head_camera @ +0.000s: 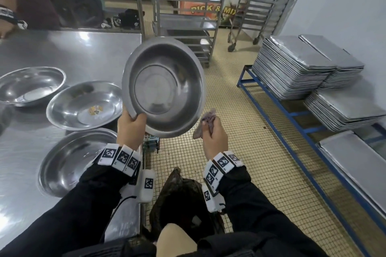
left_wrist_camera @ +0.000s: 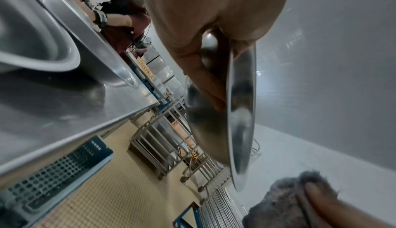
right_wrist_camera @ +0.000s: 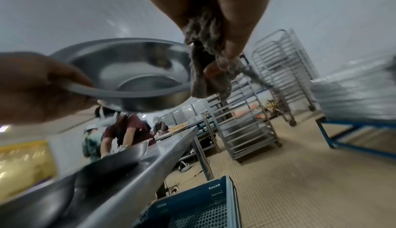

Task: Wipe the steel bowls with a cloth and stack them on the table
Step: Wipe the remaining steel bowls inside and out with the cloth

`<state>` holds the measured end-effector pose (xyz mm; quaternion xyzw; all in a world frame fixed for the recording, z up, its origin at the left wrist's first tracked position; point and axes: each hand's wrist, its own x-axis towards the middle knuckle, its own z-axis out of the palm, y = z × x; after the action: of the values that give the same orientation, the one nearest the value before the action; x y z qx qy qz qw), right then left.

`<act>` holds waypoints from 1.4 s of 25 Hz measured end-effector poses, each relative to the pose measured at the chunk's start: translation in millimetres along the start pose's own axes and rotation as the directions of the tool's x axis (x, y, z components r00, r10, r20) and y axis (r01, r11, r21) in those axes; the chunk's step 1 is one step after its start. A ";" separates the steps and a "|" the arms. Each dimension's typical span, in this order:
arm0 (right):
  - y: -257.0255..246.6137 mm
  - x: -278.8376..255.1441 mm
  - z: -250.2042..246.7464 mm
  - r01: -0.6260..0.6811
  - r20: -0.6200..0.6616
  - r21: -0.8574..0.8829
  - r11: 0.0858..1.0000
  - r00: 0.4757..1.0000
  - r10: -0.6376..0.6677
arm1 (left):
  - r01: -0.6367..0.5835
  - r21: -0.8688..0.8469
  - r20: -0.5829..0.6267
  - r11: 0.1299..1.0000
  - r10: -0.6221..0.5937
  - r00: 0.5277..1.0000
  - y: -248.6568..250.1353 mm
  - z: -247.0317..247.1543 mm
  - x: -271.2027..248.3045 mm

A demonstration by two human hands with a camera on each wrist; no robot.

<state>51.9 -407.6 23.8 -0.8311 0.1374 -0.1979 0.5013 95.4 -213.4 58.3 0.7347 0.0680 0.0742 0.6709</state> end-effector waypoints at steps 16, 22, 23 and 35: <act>3.8 60.6 24.1 0.465 0.498 -0.844 0.267 0.865 0.069 | -0.040 0.032 0.080 0.999 0.037 0.996 10.9 3.8 1.0; -7.2 -13.4 42.4 0.422 0.439 -0.397 0.815 0.867 -0.235 | -0.075 0.049 -0.005 0.996 0.075 0.997 17.1 7.8 2.5; -4.1 -18.6 39.9 0.397 0.376 -0.423 0.814 0.895 -0.241 | -0.076 0.037 -0.010 0.996 0.076 0.997 17.2 6.7 1.6; 2.2 63.3 -33.0 -0.178 0.000 0.065 0.982 0.984 0.178 | 0.086 -0.054 0.159 0.995 -0.077 0.984 8.5 -3.9 -2.9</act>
<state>92.3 -461.4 47.8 -0.7983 0.2061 -0.1591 0.5430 91.9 -211.0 67.1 0.7141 0.0426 -0.0094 0.6986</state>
